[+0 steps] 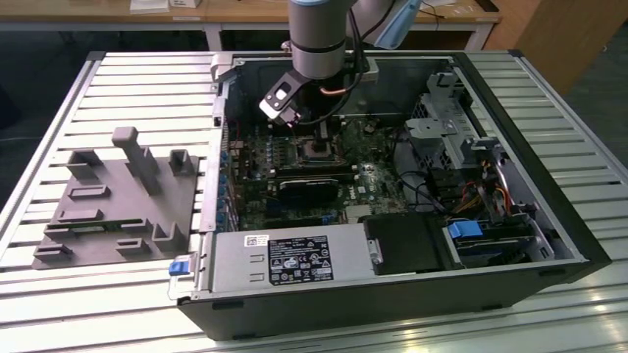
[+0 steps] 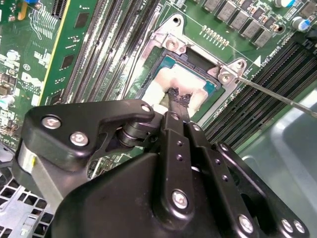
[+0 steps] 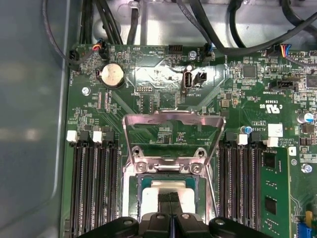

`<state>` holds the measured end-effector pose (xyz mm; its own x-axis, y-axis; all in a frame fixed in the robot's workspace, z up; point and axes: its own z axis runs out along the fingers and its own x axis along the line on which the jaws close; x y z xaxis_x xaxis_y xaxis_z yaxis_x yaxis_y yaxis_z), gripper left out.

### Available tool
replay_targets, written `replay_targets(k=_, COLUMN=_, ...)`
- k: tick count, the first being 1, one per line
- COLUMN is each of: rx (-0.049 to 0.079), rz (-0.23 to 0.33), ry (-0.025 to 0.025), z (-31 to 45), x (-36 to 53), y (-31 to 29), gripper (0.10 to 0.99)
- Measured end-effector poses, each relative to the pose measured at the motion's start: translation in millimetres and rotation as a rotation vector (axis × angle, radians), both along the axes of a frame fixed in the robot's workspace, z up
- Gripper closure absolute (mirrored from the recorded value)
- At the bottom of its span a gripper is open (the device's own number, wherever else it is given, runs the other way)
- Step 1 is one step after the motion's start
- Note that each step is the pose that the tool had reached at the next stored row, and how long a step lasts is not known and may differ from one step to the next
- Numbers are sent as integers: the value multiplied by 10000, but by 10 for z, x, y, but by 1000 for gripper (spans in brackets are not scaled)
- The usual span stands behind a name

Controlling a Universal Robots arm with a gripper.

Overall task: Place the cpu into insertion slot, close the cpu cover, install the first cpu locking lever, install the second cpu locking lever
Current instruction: 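Place the cpu into insertion slot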

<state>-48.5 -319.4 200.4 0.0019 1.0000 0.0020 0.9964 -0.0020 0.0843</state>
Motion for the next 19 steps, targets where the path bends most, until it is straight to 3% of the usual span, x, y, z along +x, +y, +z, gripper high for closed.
replay_targets(k=11, rx=14, rz=0, ry=-10, z=-13, x=2, y=2, gripper=984)
replay_targets(k=15, rx=3, rz=0, ry=-2, z=71, x=1, y=1, gripper=984)
replay_targets(k=19, rx=2, rz=-1, ry=-1, z=203, x=0, y=1, gripper=984)
